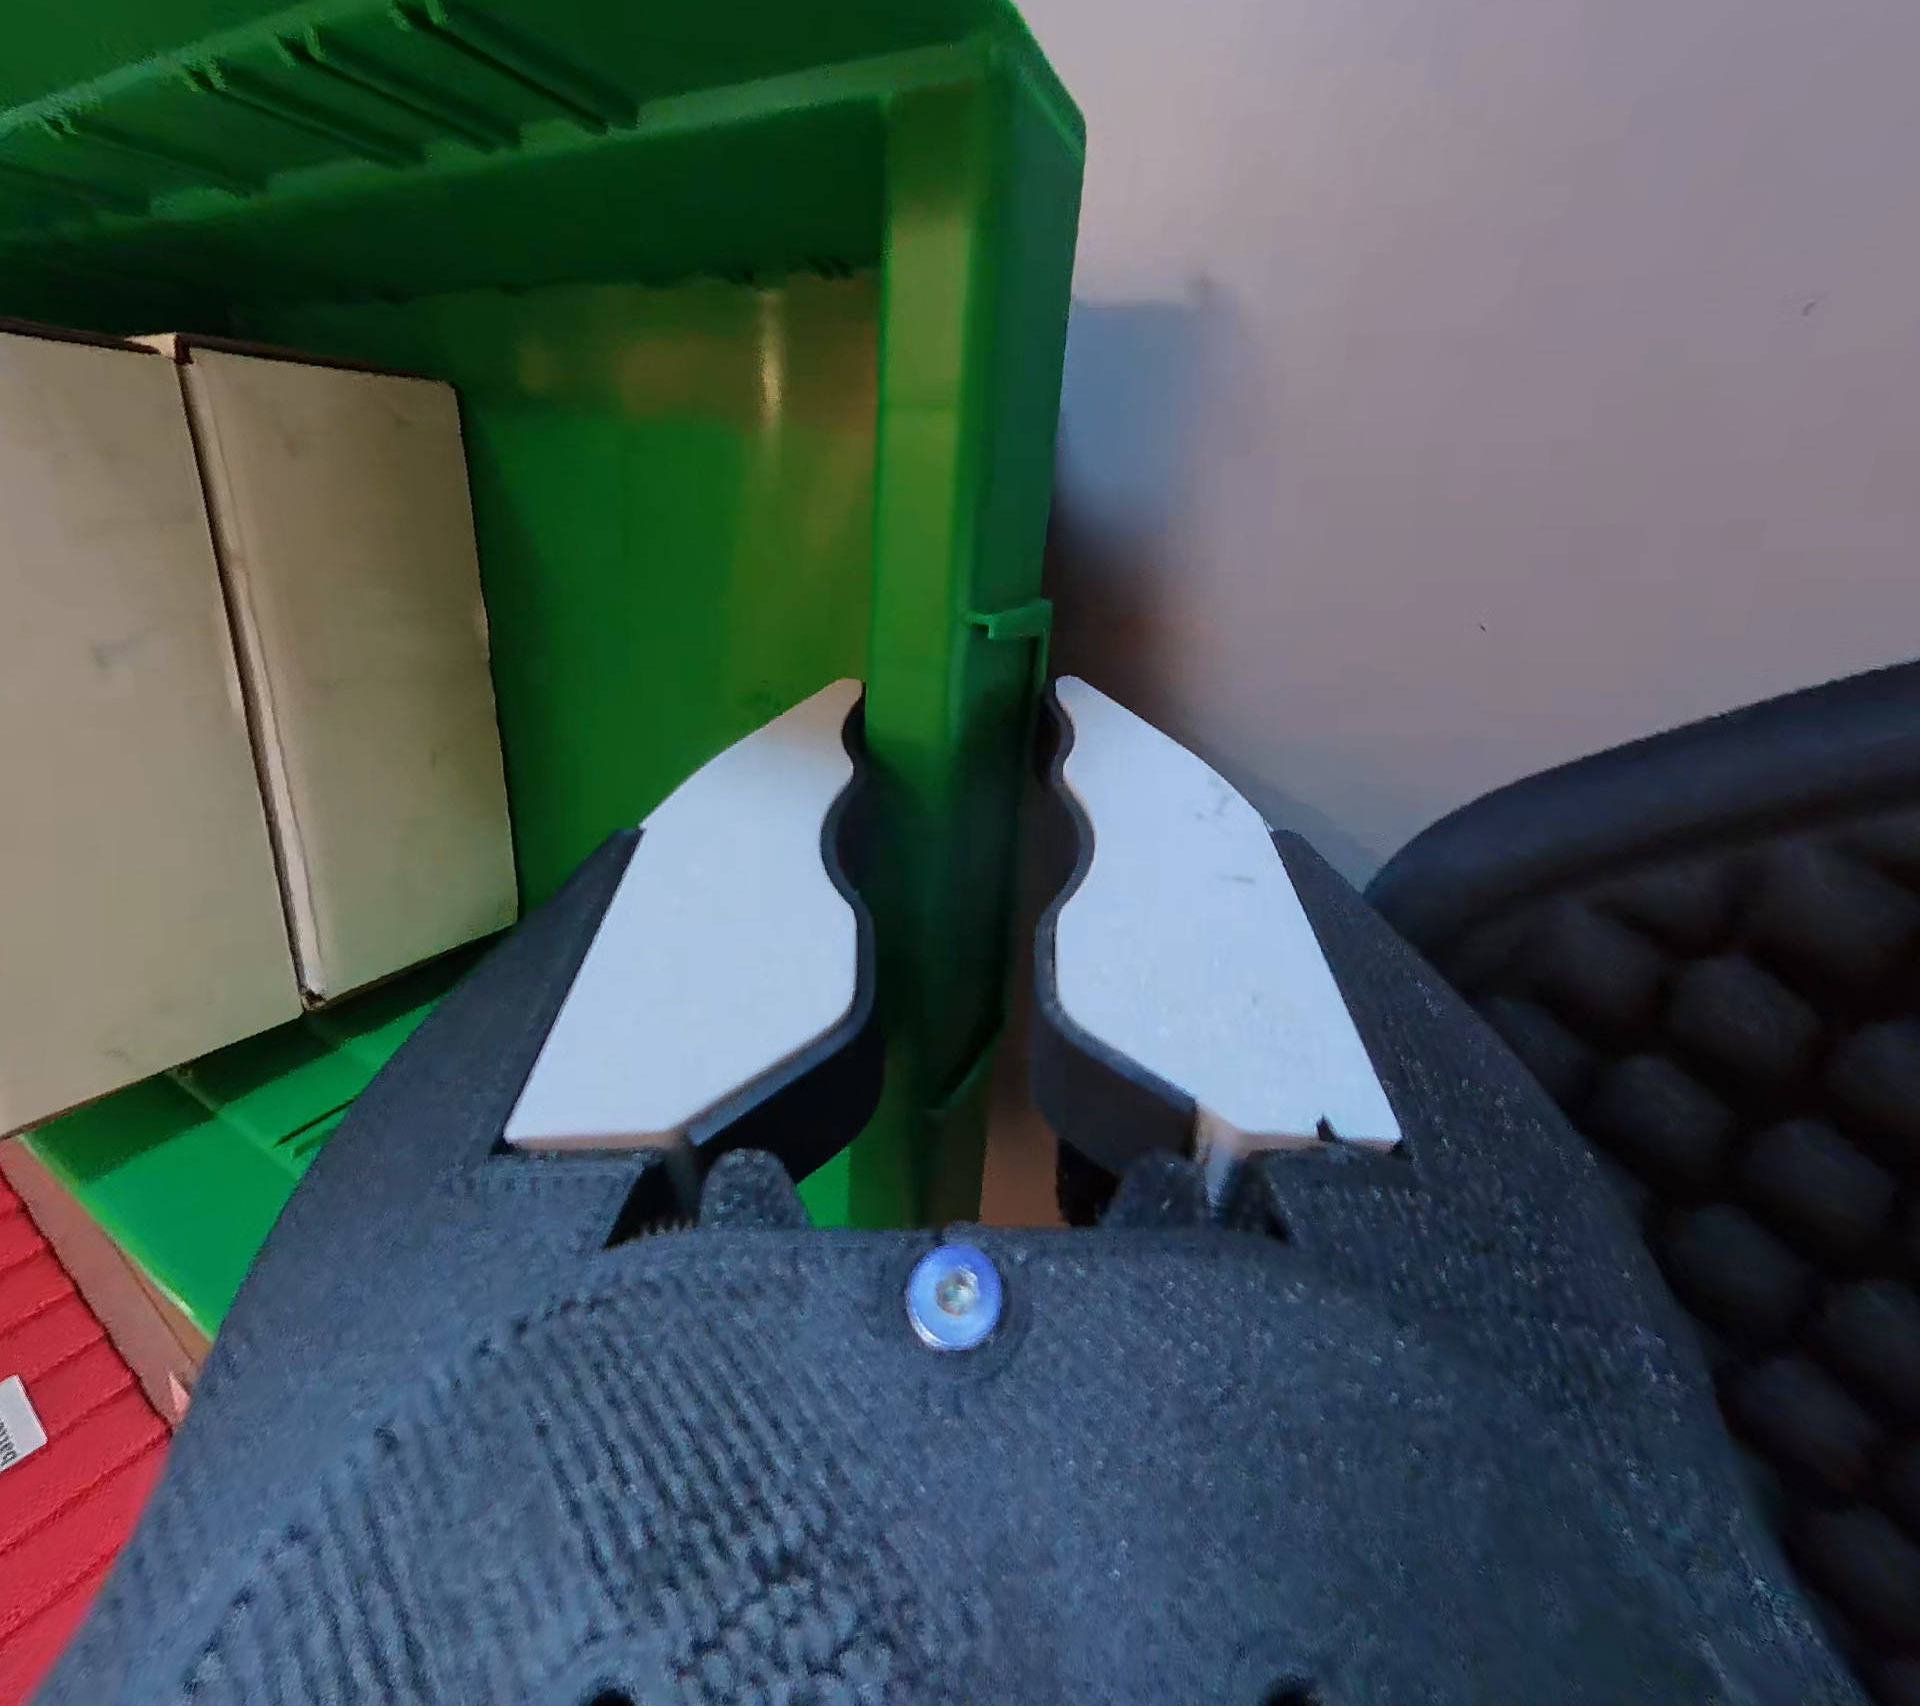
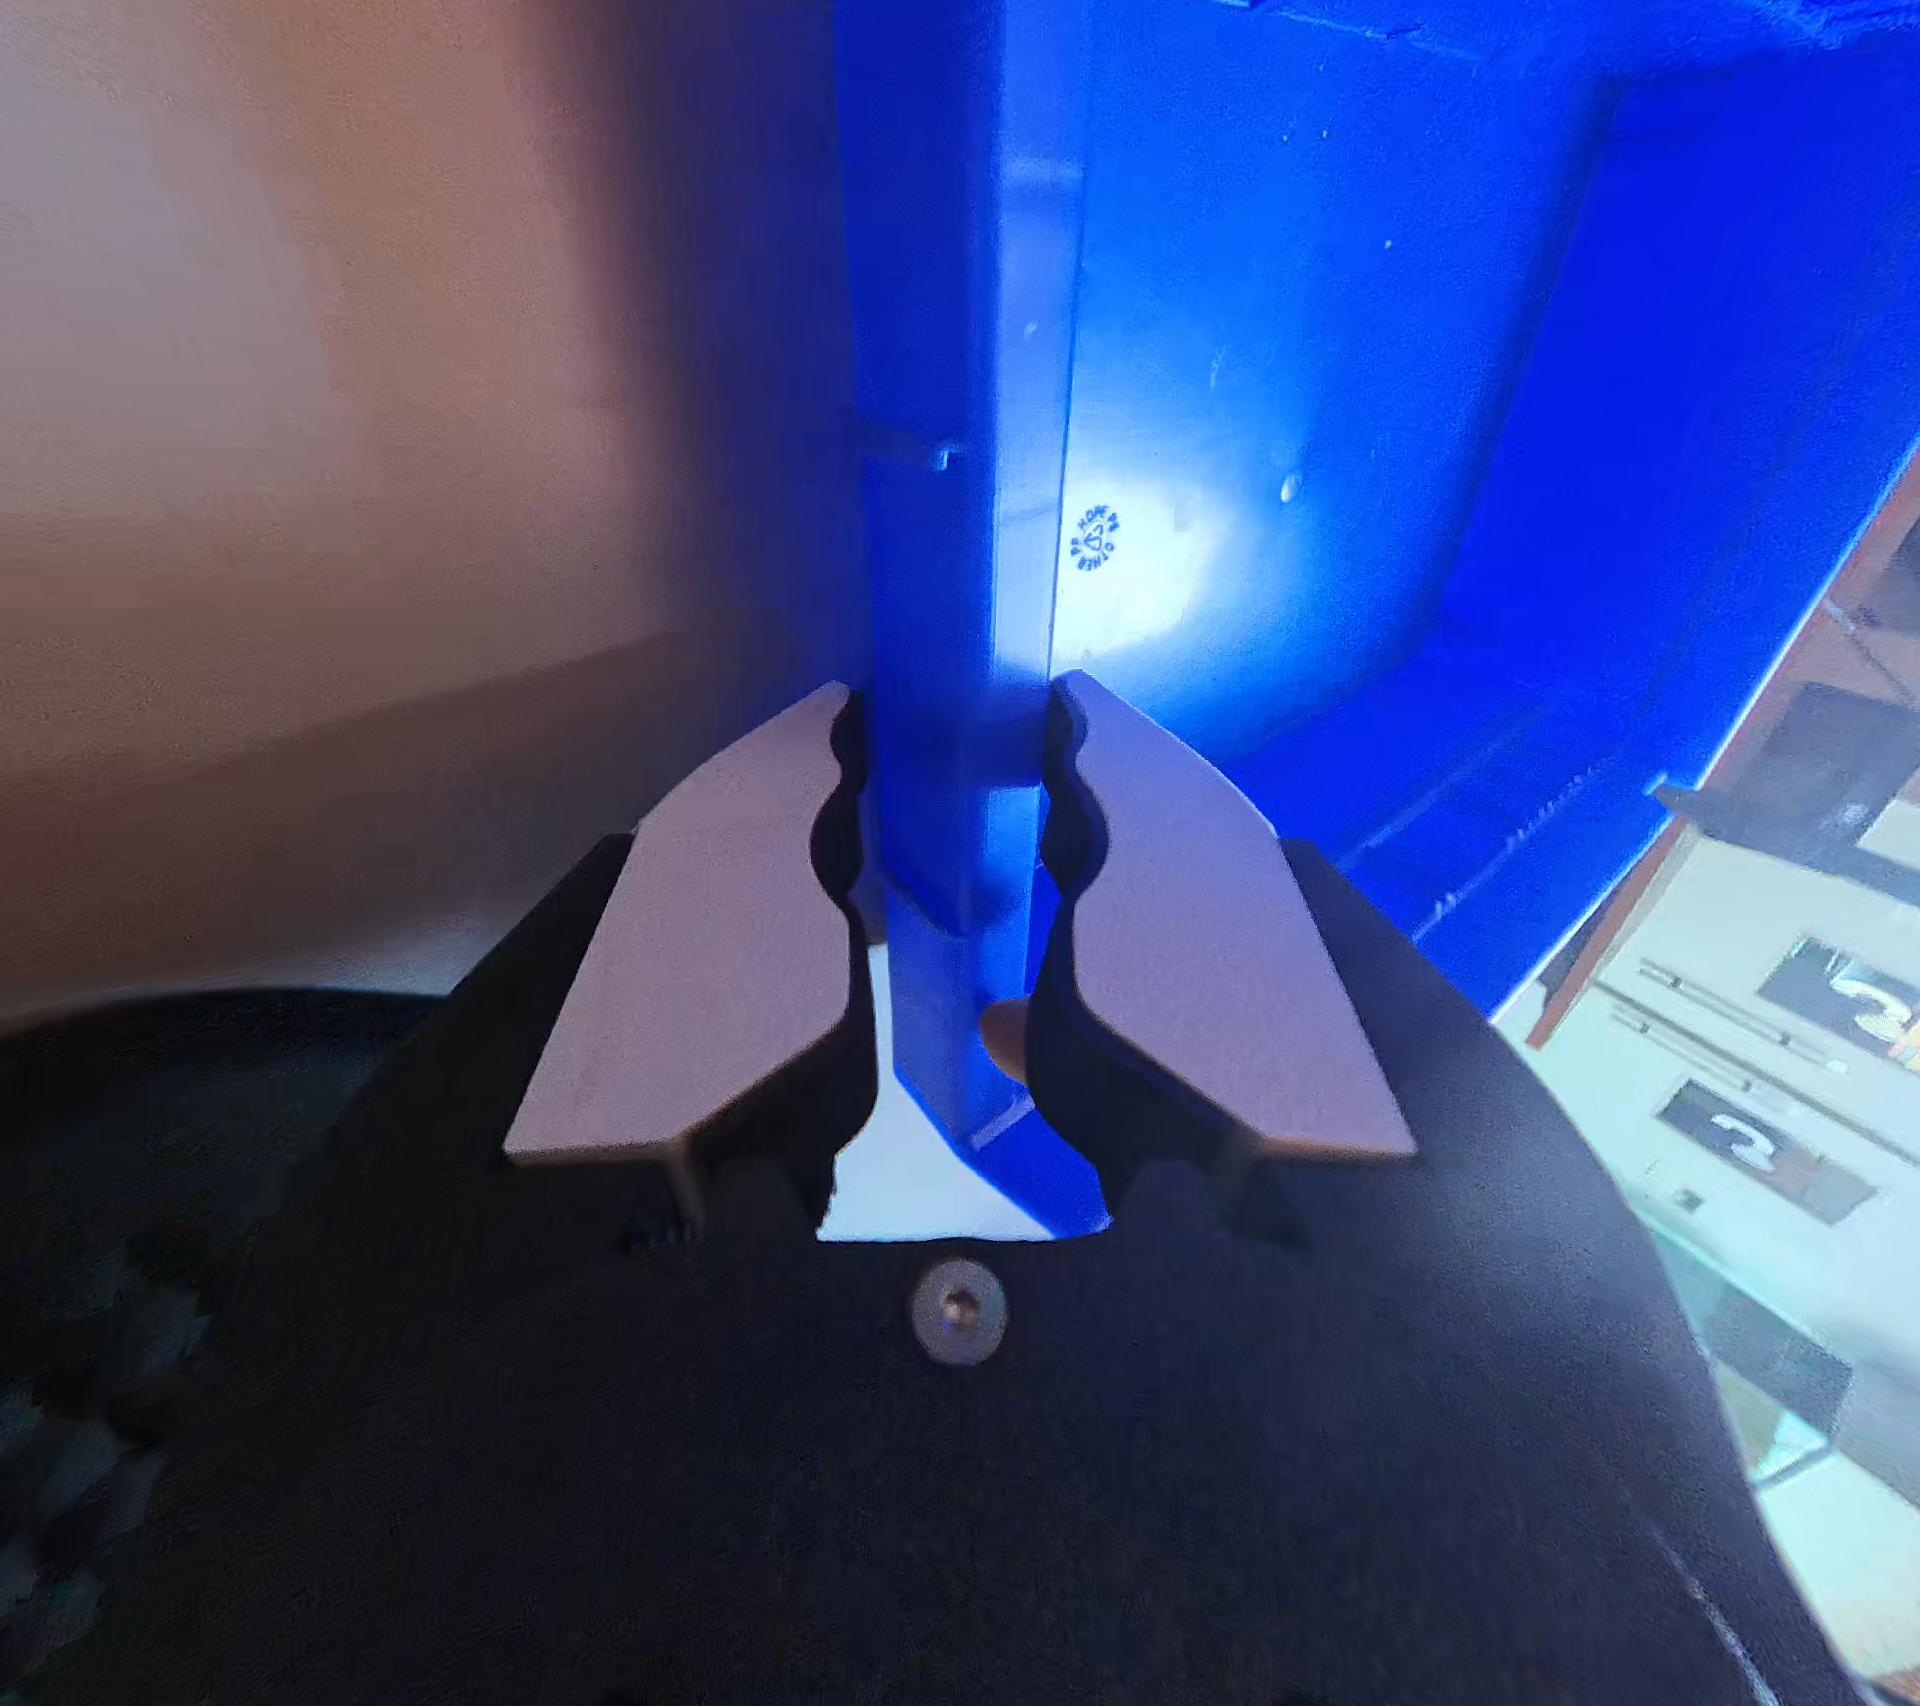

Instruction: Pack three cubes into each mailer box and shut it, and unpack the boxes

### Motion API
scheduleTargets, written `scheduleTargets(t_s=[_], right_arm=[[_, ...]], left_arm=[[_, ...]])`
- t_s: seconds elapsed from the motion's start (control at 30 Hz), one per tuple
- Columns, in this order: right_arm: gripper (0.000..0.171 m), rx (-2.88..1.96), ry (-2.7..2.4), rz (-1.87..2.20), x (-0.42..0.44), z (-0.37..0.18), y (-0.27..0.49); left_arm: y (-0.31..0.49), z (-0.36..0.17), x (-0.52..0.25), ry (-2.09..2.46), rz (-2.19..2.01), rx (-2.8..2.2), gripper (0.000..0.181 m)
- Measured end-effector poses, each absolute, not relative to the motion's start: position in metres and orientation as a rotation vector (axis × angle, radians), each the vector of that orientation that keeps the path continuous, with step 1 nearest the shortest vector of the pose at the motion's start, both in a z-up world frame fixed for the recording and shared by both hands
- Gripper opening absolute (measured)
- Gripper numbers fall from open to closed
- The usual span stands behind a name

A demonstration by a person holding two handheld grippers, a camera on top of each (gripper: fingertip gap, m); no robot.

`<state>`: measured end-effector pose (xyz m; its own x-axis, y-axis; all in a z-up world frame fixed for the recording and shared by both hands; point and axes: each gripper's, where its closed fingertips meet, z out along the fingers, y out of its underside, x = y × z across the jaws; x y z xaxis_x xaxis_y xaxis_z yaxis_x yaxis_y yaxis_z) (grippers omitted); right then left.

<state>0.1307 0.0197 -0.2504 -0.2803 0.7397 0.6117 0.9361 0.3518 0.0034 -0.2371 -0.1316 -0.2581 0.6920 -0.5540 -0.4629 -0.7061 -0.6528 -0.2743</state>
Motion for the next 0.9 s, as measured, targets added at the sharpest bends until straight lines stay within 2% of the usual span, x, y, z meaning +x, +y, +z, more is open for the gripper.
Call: scheduleTargets(t_s=[0.5,0.77,0.83,0.9], right_arm=[[0.032,-1.664,-1.993,-0.751,0.153,-0.251,0.139],[0.034,-1.724,-1.896,-0.759,0.148,-0.25,0.168],[0.039,-1.703,-1.837,-0.715,0.142,-0.244,0.165],[0.052,-1.712,-1.766,-0.554,0.133,-0.236,0.152]], left_arm=[[-0.078,-0.258,-0.281,1.024,0.459,-2.462,0.028],[-0.061,-0.258,-0.3,0.974,0.431,-2.443,0.029],[-0.061,-0.255,-0.297,0.943,0.405,-2.412,0.033],[-0.063,-0.246,-0.29,0.89,0.319,-2.377,0.042]])
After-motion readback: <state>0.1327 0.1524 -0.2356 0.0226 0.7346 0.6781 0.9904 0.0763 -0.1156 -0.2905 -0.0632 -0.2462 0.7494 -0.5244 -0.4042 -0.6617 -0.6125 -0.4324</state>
